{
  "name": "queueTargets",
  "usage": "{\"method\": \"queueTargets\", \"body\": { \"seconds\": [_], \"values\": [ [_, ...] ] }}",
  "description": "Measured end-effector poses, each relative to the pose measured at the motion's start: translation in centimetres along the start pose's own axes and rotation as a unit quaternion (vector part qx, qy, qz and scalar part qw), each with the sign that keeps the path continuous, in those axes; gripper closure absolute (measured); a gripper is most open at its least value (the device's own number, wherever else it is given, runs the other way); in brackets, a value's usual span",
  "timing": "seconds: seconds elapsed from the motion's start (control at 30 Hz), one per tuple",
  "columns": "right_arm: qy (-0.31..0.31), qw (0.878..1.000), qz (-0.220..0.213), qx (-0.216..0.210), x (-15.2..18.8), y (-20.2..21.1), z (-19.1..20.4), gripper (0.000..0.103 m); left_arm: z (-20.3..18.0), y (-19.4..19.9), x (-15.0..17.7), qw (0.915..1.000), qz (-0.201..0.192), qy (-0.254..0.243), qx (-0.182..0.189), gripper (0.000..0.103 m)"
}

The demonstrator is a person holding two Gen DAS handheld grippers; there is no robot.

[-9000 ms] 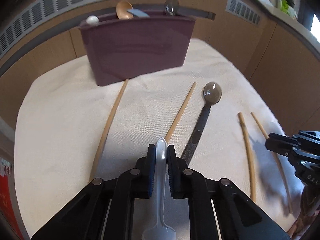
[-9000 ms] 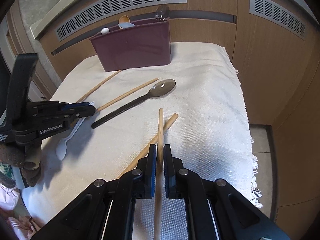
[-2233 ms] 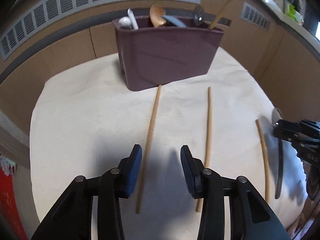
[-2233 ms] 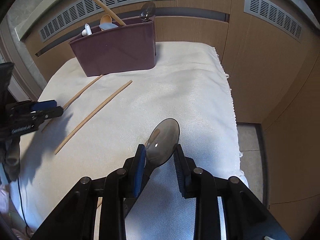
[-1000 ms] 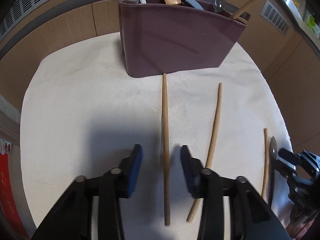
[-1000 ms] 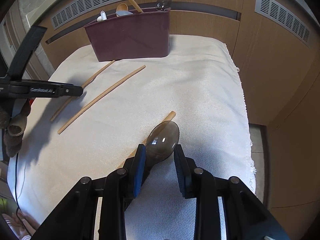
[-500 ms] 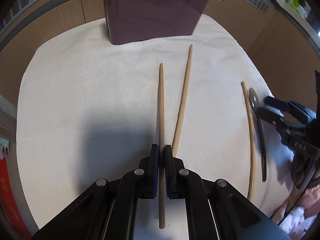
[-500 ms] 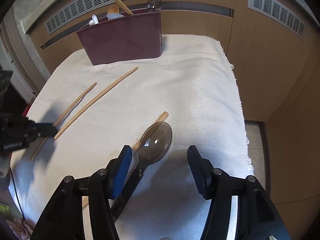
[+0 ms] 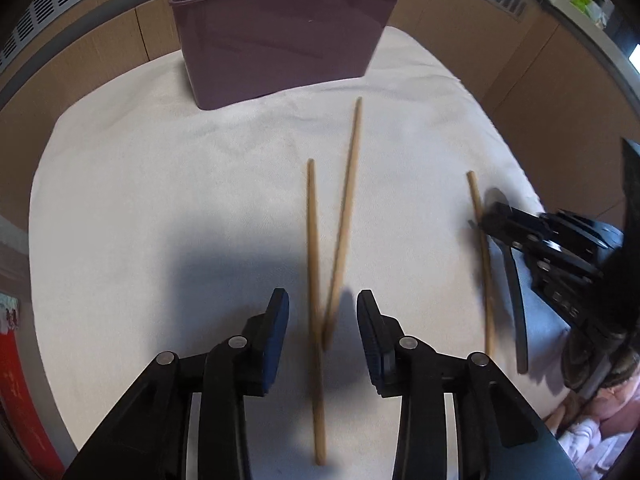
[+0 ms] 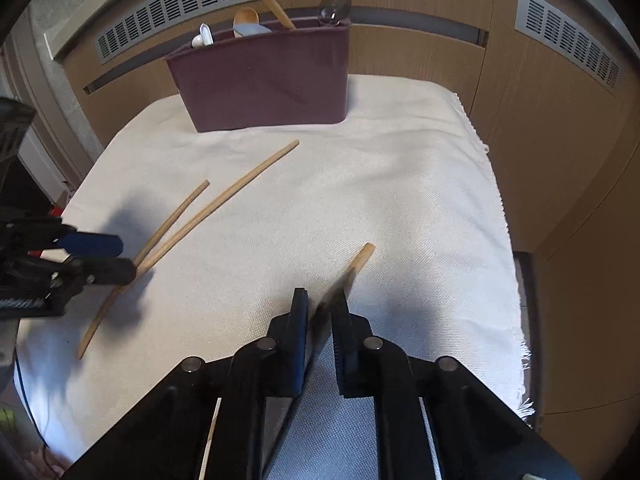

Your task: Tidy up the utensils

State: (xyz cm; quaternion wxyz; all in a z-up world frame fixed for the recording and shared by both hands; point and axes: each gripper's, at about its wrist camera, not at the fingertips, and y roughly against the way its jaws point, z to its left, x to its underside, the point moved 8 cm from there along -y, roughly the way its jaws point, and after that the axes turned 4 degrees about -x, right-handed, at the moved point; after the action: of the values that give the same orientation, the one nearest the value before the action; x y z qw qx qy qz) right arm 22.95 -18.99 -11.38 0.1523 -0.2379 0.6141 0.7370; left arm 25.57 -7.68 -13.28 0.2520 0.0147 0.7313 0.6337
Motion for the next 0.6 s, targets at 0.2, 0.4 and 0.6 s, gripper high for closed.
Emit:
{"method": "queueTargets", "body": {
  "seconds": [0.2, 0.4, 0.6],
  "values": [
    [0.004, 1.000, -0.013, -0.015, 0.2, 1.1, -0.8, 0.092, 0.4, -1.5, -2.8, 0.9999, 0.013, -0.010, -0.004, 0.068],
    [-0.011, 1.000, -0.006, -0.021, 1.3, 1.7, -1.9, 0.056, -0.1, -2.2, -3.5, 0.9995, -0.002, -0.023, -0.020, 0.084],
    [-0.032, 0.999, 0.005, -0.014, 1.8, 0.9, -2.3, 0.054, -0.8, -2.1, -1.7, 0.9986, 0.003, -0.045, -0.027, 0.086]
  ]
}}
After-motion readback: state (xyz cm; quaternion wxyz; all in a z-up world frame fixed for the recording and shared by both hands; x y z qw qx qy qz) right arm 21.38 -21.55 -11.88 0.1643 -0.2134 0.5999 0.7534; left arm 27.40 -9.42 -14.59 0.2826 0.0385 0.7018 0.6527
